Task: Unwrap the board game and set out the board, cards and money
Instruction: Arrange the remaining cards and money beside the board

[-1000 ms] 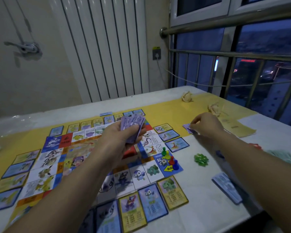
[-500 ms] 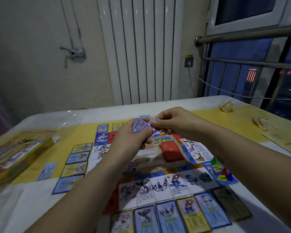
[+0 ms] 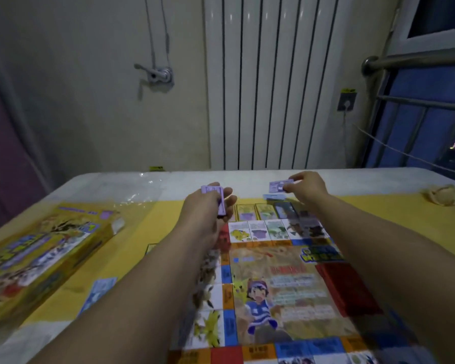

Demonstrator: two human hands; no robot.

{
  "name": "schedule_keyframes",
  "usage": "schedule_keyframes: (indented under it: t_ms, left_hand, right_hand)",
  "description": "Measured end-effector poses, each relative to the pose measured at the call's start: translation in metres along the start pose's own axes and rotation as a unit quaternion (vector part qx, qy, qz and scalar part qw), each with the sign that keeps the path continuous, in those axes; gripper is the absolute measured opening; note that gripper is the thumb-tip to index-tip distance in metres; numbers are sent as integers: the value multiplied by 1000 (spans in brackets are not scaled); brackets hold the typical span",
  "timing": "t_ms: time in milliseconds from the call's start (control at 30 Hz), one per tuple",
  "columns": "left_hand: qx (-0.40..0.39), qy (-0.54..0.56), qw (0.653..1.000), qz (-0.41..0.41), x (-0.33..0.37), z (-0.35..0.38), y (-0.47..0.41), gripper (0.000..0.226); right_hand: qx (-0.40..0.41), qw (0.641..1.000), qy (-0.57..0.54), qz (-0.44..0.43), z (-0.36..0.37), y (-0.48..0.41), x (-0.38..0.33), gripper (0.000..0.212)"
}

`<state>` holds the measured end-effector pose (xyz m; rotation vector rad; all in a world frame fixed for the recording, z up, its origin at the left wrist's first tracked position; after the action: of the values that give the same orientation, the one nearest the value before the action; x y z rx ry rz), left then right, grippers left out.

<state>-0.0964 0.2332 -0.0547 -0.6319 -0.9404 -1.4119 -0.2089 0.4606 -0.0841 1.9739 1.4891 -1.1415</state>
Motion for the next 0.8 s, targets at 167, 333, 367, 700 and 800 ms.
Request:
schedule_keyframes:
  t_ms: [167,333,367,700,800]
  left_hand:
    - [-40,-69,996,28,1,-7,-8,22]
    - [-64,-135,988,42,1,-9,13,15]
    - [-63,-137,988,43,3,-9,19,16]
    - [-13,-166,979,118,38,-46,103,16]
    - [1,-179,974,139,48,-73,121,13]
  right_hand:
    - [41,988,146,4,6,-20,5,62]
    - [-12,994,22,-106,-9,35,-41,34]
    - [-58,991,-10,-120,-10,53,-56,30]
    - [-307,930,-143,-141,15,199,-130,20]
    - [-294,930,-135,-174,27,222,-145,20]
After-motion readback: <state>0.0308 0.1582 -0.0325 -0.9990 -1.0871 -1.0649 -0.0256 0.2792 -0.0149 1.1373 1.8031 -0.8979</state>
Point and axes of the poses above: each hand's wrist, its own y-axis away from the middle knuckle, its own z-axis out of the palm, x = y × z, the point moved 3 cm from there along -y, towards the middle knuckle, and after that the axes turned 4 degrees about y, right-handed, at the moved point
